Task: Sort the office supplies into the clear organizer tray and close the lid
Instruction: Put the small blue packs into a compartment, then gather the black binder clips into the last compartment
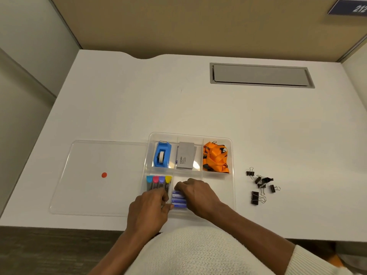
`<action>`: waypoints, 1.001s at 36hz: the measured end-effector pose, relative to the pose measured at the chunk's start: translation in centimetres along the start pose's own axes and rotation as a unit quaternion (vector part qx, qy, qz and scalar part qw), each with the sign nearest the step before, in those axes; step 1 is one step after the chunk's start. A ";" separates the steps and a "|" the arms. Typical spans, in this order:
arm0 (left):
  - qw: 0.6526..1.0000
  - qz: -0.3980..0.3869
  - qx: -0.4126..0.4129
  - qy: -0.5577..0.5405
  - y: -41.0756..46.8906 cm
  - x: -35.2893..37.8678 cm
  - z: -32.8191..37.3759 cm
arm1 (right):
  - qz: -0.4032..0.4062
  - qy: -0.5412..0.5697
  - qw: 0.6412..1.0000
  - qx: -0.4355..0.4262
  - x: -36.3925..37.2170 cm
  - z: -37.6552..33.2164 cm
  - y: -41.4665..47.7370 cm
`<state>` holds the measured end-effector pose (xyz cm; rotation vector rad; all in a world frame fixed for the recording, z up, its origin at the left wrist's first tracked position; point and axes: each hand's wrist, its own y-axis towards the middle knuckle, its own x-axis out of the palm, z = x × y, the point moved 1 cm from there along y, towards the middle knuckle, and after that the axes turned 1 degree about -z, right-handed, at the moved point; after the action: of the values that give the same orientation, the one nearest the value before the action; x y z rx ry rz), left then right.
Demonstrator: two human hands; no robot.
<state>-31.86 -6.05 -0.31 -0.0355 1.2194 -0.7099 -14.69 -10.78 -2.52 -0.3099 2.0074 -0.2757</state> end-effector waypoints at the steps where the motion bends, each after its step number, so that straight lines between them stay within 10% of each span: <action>1: 1.000 0.003 0.001 0.002 0.0 0.0 0.0 | 0.002 0.003 1.000 0.001 0.1 -0.1 0.0; 12: 0.996 0.061 0.022 0.059 1.2 -0.8 3.4 | 0.179 0.106 0.977 0.052 -3.1 1.9 -3.2; 20: 0.977 0.089 0.182 0.063 3.4 -0.8 11.5 | 0.412 0.128 0.869 0.242 -5.0 7.8 -9.3; 26: 0.940 0.058 0.324 0.095 6.0 1.3 17.7 | 0.365 0.137 0.815 0.429 -3.2 13.1 -13.7; 36: 0.902 -0.029 0.395 0.171 10.5 6.2 24.7 | 0.199 0.109 0.856 0.465 -0.5 15.9 -14.7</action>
<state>-4.52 -9.42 -0.48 0.7587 1.1793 -1.2588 1.24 -25.33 -4.25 0.7706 1.8540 -0.9917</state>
